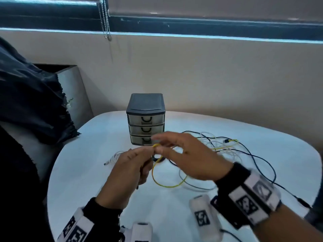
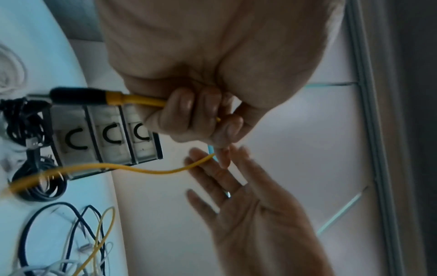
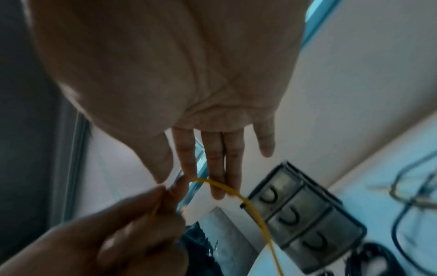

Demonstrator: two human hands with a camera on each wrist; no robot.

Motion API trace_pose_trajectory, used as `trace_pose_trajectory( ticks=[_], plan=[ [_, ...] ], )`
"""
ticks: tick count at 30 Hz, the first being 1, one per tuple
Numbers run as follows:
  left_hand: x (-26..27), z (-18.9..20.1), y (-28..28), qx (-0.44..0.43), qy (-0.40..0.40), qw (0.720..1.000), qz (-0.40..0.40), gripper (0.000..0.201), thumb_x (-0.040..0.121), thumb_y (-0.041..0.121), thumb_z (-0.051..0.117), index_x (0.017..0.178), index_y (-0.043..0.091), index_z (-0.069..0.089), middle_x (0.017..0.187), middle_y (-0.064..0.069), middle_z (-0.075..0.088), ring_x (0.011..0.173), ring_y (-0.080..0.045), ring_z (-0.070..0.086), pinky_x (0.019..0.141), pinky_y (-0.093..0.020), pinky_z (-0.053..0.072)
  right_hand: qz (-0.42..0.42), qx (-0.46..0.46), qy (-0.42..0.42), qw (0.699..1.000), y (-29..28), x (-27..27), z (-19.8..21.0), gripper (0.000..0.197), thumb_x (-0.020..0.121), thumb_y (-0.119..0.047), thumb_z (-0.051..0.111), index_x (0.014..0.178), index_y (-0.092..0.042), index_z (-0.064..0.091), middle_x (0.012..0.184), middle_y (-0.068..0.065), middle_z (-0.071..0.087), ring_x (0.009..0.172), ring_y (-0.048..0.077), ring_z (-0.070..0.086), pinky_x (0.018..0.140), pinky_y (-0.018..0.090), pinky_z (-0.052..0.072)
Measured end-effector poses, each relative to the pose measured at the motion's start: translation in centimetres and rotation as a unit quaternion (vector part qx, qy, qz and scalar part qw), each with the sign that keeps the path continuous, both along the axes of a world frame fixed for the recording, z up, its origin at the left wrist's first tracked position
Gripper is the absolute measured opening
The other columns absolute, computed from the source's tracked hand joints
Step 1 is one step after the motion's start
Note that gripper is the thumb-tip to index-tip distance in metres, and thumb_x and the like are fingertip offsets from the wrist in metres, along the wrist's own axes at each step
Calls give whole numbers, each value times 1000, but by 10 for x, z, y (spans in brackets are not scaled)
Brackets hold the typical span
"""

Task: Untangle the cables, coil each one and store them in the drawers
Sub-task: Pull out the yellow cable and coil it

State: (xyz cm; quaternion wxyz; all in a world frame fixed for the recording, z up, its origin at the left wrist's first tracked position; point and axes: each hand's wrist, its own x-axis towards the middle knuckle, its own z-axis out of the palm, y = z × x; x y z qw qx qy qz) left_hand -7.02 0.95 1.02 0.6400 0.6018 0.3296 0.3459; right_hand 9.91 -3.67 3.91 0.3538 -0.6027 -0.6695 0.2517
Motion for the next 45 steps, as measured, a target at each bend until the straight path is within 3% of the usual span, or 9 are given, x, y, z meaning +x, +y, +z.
trace_pose_trajectory(
  ticks=[4,9,16,20,23,29,34,39,45],
  plan=[
    [-1,-16,25,-26,-18,999,17,42,96,31,49,66,12,71,52,-1,35,44,-13,28,41,-19,26,-58,30,154,986,15,7,-34,8,90,-16,70,91,-20,77,59,4,60,51,14,51,49,32,46],
    [2,-40,39,-52,-3,998,-20,32,82,36,53,71,13,71,55,-2,38,48,-15,36,47,-16,34,-190,57,237,951,34,38,-71,13,89,-12,70,84,-21,77,55,-10,59,44,1,44,46,19,35],
    [11,-41,47,-100,-205,973,-4,29,94,27,53,72,16,68,78,-7,69,83,-23,70,70,-28,58,-104,-10,95,990,27,5,-109,17,96,-26,61,97,-29,78,57,-5,58,47,1,50,49,9,33],
    [14,-45,57,-58,-229,968,86,20,91,24,47,94,12,63,117,-10,71,118,-21,63,103,-34,48,25,-44,-86,995,5,-19,-101,25,103,-34,45,119,-30,63,66,3,58,62,14,57,66,29,45],
    [11,-58,61,111,-63,978,164,25,92,34,52,96,20,73,106,5,75,109,-10,65,98,-26,46,74,-33,-175,981,-14,-22,-79,32,100,-44,31,117,-33,56,71,-5,53,70,15,52,71,33,42],
    [17,-58,36,197,110,973,51,43,91,45,49,65,17,69,55,4,67,54,0,58,57,-14,44,-75,121,45,989,-19,-5,-39,17,95,-27,57,81,-26,68,57,-21,54,53,-1,48,52,5,33],
    [14,-40,21,7,-88,996,-27,42,93,36,45,64,20,70,45,1,49,44,-15,53,79,-37,56,-220,154,174,948,5,11,-61,15,85,-16,73,77,-29,75,68,-4,69,57,2,53,55,13,41],
    [3,-27,32,-55,-292,955,-3,25,84,21,59,96,8,78,76,-1,71,83,-20,73,83,-26,56,-84,22,22,996,3,-17,-88,15,95,-29,63,99,-36,76,58,-35,56,57,-8,53,57,7,34],
    [-7,-49,46,170,-34,978,119,20,97,22,53,90,14,69,101,7,76,105,-13,70,93,-23,50,60,-7,-93,994,-22,-30,-58,35,95,-49,35,120,-40,58,66,-22,53,63,-1,48,63,18,41]
  ],
)
